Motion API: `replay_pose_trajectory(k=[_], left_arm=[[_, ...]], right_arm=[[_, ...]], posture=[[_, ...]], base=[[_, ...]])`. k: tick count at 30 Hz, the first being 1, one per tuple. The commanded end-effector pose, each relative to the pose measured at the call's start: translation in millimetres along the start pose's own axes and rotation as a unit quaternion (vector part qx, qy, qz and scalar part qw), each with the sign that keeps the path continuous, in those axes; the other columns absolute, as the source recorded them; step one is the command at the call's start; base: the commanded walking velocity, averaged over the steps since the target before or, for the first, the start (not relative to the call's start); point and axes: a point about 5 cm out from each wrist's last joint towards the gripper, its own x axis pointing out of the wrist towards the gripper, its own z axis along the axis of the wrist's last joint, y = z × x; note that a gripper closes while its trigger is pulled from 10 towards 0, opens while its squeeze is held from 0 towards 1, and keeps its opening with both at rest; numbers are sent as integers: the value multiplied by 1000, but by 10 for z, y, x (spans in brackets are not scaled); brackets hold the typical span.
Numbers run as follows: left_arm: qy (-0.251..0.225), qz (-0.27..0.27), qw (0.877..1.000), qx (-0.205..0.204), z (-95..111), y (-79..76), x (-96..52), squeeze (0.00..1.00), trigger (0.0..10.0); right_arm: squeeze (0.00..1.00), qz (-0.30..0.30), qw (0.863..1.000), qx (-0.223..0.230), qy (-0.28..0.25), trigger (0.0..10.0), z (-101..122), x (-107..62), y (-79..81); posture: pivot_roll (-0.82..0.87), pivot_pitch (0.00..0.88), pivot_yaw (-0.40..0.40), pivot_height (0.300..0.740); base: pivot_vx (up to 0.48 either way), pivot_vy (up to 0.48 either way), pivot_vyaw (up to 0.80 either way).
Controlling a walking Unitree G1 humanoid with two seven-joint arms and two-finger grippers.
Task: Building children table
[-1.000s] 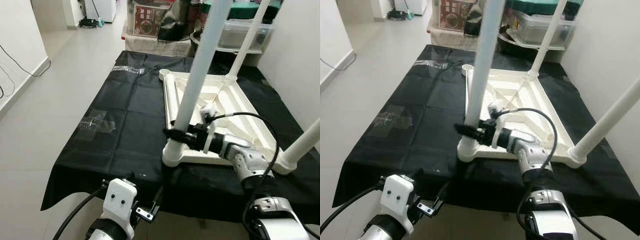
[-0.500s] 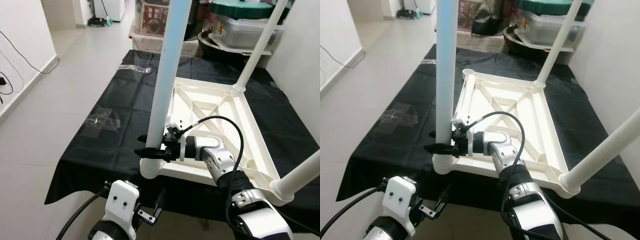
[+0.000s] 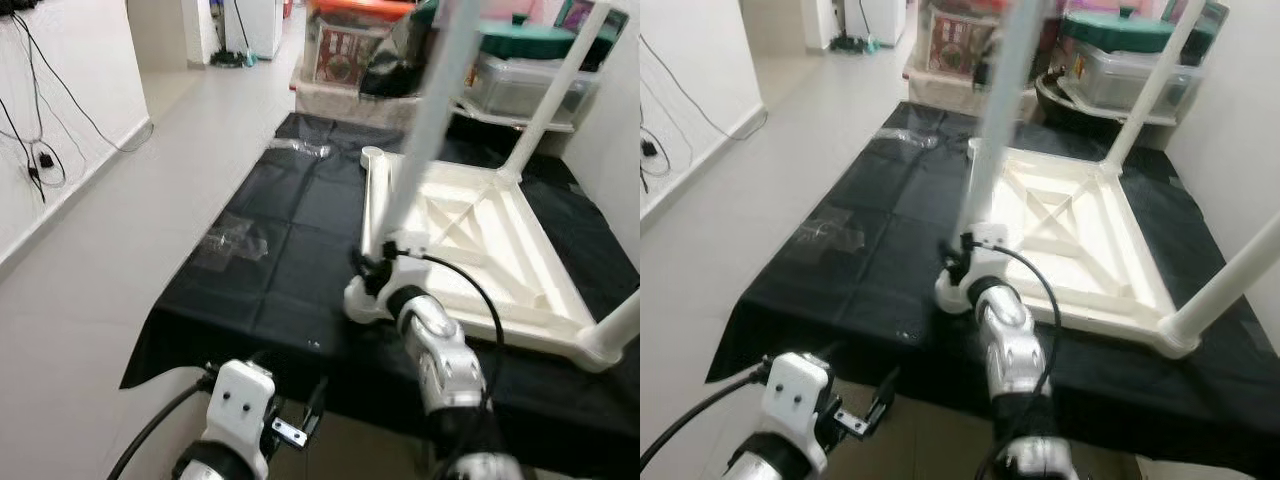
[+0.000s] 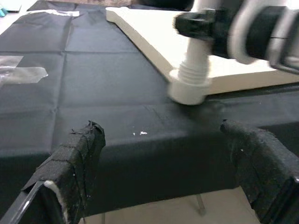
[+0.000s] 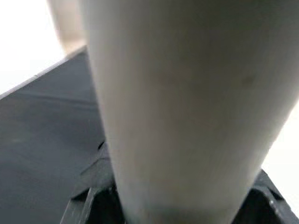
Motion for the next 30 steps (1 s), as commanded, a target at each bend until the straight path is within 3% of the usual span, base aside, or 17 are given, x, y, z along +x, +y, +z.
replay_pose_trajectory(k=[1,6,7,11,12,14,15,17,19,21,23,24,25,27,28,29,30], left_arm=[[7,2,1000,2,-27,4,-7,0,10000],[7,0,1000,2,-26,-3,3,0,10000],[7,0,1000,2,-27,-5,5,0,10000],[8,-1,1000,0,-29,-6,7,0,10000],[8,-1,1000,-1,-29,-6,9,0,10000],[7,-2,1000,-2,-30,-7,14,0,10000],[7,-2,1000,-2,-32,-7,17,0,10000],[7,-2,1000,-2,-33,-7,18,0,10000],[8,-3,1000,-2,-36,-7,23,0,10000],[8,-3,1000,-2,-36,-7,23,0,10000],[8,-4,1000,-2,-37,-7,26,0,10000],[8,-6,1000,-2,-40,-7,28,0,10000],[8,-6,1000,-2,-40,-7,28,0,10000],[8,-7,1000,-2,-43,-5,31,0,10000],[9,-7,1000,-3,-45,-4,33,0,10000],[9,-7,1000,-3,-45,-4,33,0,10000],[9,-7,1000,-2,-45,-2,34,0,10000]], right_arm=[[0,-41,998,32,21,0,-102,-100,71],[0,-59,995,57,51,0,-218,-161,258],[0,-44,996,55,60,8902,-227,-165,326],[0,7,997,51,57,10000,-214,-152,426],[1000,28,997,56,44,10000,-162,-149,432],[1000,60,997,41,9,10000,-49,-84,381],[0,92,995,48,5,10000,-19,-3,337],[0,113,992,55,5,10000,-2,51,306],[0,198,974,107,-2,10000,103,188,220],[0,198,974,107,-2,10000,103,188,220],[0,254,960,115,-9,10000,168,222,192],[0,325,940,106,-2,10000,218,241,154],[0,325,940,106,-2,10000,218,241,154],[0,478,875,66,41,10000,264,209,94],[0,515,853,58,58,10000,267,190,78],[0,515,853,58,58,10000,267,190,78],[0,555,828,38,74,10000,261,163,103]], posture=[[244,89,-115,740],[241,90,-116,740],[239,94,-118,740],[239,94,-118,740],[232,96,-118,740],[232,97,-119,740],[232,97,-118,740],[232,97,-118,740],[237,98,-119,740],[237,98,-119,740],[238,96,-119,740],[239,94,-120,740],[239,94,-120,740],[241,92,-120,740],[241,92,-120,740],[241,92,-120,740],[241,92,-120,740]], base=[[0,0,0],[0,0,0],[0,0,0],[0,0,0],[0,0,0],[0,0,0],[0,0,0],[0,0,0],[0,0,0],[0,0,0],[0,0,0],[0,0,0],[0,0,0],[0,0,0],[0,0,0],[0,0,0],[0,0,0]])
